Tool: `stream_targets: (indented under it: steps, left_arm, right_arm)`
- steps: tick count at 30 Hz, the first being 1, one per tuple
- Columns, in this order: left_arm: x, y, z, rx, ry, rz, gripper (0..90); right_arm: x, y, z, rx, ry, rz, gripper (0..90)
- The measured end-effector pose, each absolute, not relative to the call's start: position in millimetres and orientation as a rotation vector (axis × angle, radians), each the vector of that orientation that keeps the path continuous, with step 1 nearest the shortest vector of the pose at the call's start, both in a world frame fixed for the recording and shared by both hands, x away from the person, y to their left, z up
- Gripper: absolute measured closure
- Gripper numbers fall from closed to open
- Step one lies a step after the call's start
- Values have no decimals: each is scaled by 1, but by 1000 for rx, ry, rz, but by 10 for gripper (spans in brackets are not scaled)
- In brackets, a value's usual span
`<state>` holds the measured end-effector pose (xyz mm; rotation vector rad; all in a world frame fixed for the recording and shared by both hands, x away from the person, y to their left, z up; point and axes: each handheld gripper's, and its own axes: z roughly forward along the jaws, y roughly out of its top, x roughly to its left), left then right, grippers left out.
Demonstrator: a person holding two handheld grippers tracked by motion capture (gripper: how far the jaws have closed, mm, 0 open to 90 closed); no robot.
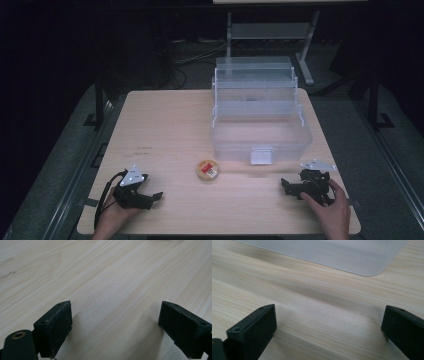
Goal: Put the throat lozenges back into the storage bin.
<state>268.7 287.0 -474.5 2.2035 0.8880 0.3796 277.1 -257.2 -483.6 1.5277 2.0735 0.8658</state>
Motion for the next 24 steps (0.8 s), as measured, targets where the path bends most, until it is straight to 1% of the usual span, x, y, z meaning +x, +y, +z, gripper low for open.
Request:
stream_targets:
  steps: [13,24]
  left_arm:
    - [267,288,-474,2198,893,380,119]
    - [270,288,-466,2200,906,344,130]
  right_arm:
    - [277,-257,-484,1527,2073,866,0]
    - [277,-257,-484,1527,2074,866,0]
